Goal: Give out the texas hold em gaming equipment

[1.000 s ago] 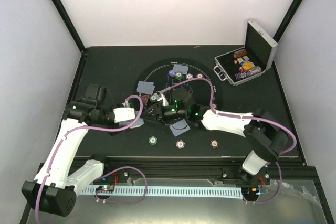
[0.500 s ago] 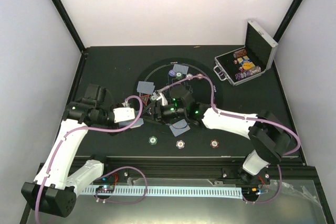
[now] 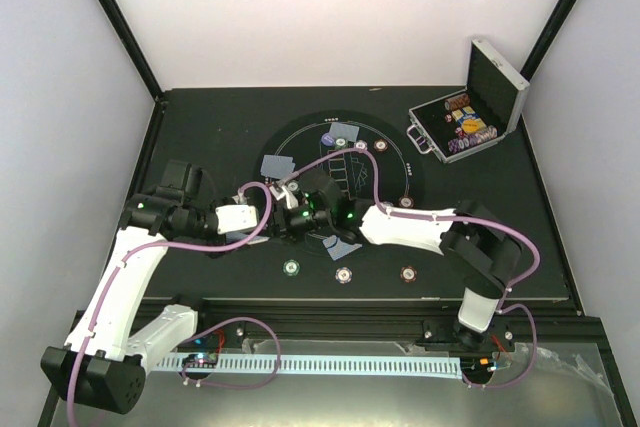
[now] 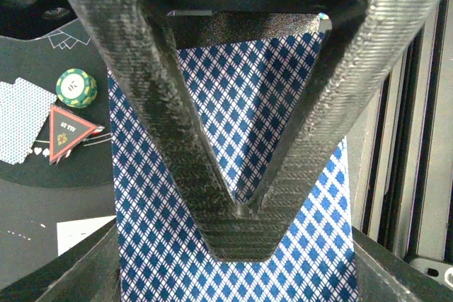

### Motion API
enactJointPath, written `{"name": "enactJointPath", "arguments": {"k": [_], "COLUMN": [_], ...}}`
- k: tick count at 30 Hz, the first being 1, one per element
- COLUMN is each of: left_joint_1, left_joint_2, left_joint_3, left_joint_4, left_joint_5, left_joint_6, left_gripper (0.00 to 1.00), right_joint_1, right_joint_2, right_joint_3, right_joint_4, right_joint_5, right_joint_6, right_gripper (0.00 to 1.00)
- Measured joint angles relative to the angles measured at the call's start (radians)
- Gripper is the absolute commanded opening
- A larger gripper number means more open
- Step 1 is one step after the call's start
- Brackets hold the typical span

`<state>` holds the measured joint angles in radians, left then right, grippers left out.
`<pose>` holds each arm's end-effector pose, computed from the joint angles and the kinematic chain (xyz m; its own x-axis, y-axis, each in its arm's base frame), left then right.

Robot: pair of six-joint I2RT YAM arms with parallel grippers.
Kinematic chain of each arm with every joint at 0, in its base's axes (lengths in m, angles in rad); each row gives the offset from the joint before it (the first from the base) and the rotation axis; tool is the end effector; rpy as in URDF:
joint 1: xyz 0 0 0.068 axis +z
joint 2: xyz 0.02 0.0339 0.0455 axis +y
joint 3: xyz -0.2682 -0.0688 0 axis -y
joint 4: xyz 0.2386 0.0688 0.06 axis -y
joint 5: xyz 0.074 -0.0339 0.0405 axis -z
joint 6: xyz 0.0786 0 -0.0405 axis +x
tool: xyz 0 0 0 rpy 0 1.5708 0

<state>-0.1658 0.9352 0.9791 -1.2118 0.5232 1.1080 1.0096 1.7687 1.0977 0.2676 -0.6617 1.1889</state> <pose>0.1437 -0.0639 0.2690 -0.1043 0.8033 -0.5863 0.9620 0.2311 0.1456 0.1837 0.3830 0.2217 -0.9768 -0.1782 -0.1189 -0.1672 0.2866 0.9434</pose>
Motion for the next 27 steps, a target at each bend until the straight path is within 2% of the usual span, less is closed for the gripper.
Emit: {"name": "enactJointPath", "arguments": {"k": [14,21,27], "left_joint_1": [0.0,0.0,0.0], "left_joint_2": [0.001,0.001,0.0], "left_joint_3": [0.0,0.0,0.0], "left_joint_4": [-0.001,-0.001,0.0], "left_joint_5": [0.0,0.0,0.003], "left_joint_6": [0.001,0.002,0.002], "left_gripper": [0.02,0.02,0.02], "right_joint_1": [-0.061,-0.061,-0.021], "right_joint_2": [-0.053,-0.064,-0.004], "right_joint_3": [-0.108,-0.107,-0.035], "right_joint_4": [0.095,0.079,0.103], "right_joint_5": [-0.019,-0.021,-0.024], "right_joint_6": [0.001,0.008,0.061], "right_gripper": [0.54,0.61,0.61]}}
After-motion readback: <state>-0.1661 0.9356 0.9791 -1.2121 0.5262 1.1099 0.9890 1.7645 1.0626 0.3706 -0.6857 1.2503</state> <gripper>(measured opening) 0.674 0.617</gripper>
